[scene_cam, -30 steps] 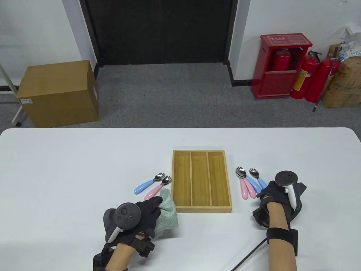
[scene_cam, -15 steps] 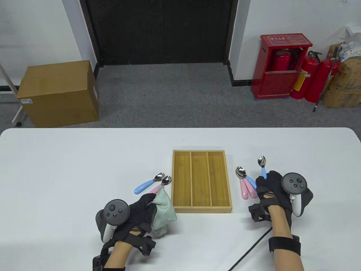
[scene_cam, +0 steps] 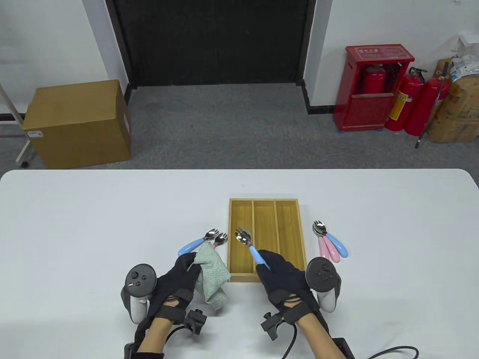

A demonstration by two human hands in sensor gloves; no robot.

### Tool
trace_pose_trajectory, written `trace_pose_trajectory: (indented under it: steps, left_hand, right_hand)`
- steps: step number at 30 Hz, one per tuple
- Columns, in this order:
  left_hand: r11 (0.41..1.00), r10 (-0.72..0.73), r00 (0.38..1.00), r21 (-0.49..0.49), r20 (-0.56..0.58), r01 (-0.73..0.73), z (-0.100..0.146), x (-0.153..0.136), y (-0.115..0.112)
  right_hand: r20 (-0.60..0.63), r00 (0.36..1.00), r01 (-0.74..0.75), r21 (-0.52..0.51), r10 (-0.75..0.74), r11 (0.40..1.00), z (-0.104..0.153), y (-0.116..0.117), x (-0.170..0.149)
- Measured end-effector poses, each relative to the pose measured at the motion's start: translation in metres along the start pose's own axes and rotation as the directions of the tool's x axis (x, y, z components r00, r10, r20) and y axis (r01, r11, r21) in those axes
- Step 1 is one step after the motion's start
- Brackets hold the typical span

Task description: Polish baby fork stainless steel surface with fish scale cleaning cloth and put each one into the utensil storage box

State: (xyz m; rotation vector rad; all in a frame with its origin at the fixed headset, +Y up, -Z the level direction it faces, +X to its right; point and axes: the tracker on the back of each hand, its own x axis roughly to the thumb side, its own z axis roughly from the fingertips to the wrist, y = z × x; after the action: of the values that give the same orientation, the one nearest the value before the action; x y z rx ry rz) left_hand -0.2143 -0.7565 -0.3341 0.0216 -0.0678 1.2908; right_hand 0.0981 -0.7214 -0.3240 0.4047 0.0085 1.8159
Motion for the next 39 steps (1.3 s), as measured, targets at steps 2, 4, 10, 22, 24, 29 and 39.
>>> trace_pose_trajectory:
  steps: [2,4,10,22,24,29,39]
  left_hand:
    - [0.999,0.051,0.999,-0.012,0.001,-0.051,0.0,-0.001,0.0]
    - [0.994,0.109,0.994,-0.029,0.001,-0.109,0.0,-0.002,-0.001]
    - [0.942,0.319,0.947,-0.103,-0.027,-0.32,0.001,-0.008,-0.015]
    - [0.789,0.498,0.867,-0.398,-0.035,-0.469,0.008,0.005,-0.066]
    - [0.753,0.56,0.826,-0.378,-0.061,-0.538,0.01,0.006,-0.072]
    - [0.741,0.634,0.77,-0.226,-0.074,-0.632,0.013,0.003,-0.069]
    - [0.875,0.481,0.877,-0.062,-0.004,-0.48,0.005,0.003,-0.042]
  right_hand:
    - [-0.001,1.0,-0.017,0.041,0.017,0.999,0.003,0.012,-0.002]
    - [-0.016,1.0,-0.012,0.088,0.014,0.996,0.004,0.023,-0.004]
    - [-0.029,0.999,-0.034,0.184,0.04,0.982,0.005,0.048,-0.009]
    - [-0.028,0.998,0.067,0.238,-0.062,0.969,0.006,0.054,-0.01]
    - [-0.038,0.997,0.076,0.231,-0.069,0.97,0.008,0.056,-0.009]
    - [0.02,0.999,-0.04,0.264,0.036,0.964,0.006,0.057,-0.003]
    - [0.033,0.995,-0.101,0.291,0.096,0.951,0.004,0.058,-0.003]
